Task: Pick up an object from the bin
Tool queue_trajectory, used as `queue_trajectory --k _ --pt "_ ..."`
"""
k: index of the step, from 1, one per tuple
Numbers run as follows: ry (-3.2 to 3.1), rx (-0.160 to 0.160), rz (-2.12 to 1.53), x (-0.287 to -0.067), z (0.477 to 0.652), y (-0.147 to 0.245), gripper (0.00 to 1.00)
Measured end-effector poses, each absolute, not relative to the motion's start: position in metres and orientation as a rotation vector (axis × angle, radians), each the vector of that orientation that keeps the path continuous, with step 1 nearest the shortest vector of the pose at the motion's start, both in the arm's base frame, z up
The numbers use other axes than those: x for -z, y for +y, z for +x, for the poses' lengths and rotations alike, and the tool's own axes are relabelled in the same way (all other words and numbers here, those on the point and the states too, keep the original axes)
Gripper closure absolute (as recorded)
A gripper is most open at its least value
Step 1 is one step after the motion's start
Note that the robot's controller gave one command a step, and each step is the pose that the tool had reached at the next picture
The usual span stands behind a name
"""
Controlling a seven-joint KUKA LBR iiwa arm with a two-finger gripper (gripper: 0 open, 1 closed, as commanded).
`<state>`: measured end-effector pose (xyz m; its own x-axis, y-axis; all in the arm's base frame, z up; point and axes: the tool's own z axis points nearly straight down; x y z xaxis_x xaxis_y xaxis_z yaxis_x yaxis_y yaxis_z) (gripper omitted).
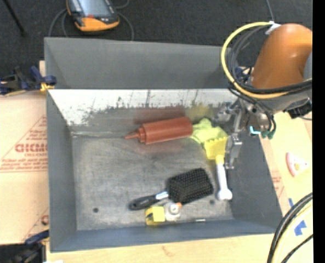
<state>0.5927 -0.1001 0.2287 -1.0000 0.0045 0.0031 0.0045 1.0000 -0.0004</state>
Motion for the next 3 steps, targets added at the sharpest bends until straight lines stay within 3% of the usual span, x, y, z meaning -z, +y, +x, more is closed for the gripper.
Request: queue_trajectory --k 1,2,3 --pt "-3.147 -0.003 -0.003 -0.234 0.594 -0.1 0.0" --pt "-3.147 -0.003 0.131 -0.177 0.584 -0.071 0.0" --pt "-3.13 0.001 0.256 -0.16 0.551 -0.028 0.0"
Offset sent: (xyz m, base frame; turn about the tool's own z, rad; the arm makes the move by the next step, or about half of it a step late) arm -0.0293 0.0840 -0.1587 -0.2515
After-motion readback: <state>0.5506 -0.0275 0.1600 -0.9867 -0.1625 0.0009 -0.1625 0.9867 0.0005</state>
